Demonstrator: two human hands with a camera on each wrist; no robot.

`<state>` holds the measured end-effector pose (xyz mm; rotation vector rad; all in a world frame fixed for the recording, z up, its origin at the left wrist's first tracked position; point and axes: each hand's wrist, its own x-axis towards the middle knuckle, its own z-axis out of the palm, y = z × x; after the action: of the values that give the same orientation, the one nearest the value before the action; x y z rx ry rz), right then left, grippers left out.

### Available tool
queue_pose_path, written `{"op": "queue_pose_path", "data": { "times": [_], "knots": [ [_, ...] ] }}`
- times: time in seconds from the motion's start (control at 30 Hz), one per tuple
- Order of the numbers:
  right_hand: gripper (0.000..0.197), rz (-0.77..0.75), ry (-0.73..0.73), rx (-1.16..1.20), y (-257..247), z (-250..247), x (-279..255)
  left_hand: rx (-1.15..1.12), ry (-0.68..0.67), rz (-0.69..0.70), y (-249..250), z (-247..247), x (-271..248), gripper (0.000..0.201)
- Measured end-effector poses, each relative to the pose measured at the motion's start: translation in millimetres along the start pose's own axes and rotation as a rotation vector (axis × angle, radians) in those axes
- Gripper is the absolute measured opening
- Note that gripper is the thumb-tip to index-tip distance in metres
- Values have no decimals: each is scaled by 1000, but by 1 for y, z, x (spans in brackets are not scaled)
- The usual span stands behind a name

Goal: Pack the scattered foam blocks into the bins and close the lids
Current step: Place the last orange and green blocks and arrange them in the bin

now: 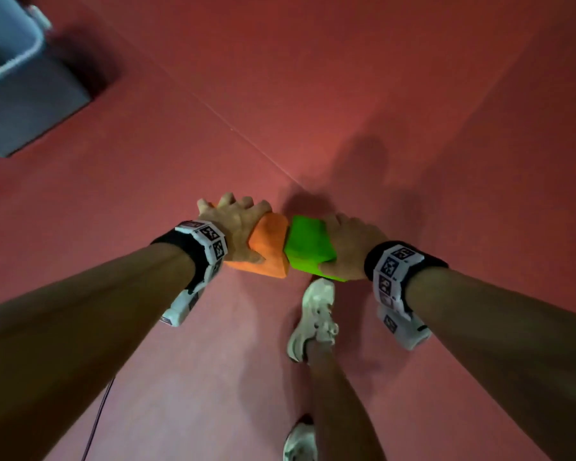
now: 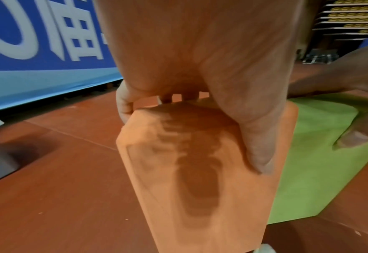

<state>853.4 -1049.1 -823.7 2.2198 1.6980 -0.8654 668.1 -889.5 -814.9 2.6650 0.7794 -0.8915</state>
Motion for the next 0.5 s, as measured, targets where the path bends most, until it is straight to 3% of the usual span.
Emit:
{"op": "queue_pose_path", "data": {
  "times": [0.23, 0.5],
  "knots": [
    [92, -214, -55, -27, -77, -81, 203, -108, -70, -221, -183, -39, 73, 92],
    [81, -319, -63, -191, -203, -156, 348, -232, -34, -384, -361, -56, 70, 91]
  ]
}}
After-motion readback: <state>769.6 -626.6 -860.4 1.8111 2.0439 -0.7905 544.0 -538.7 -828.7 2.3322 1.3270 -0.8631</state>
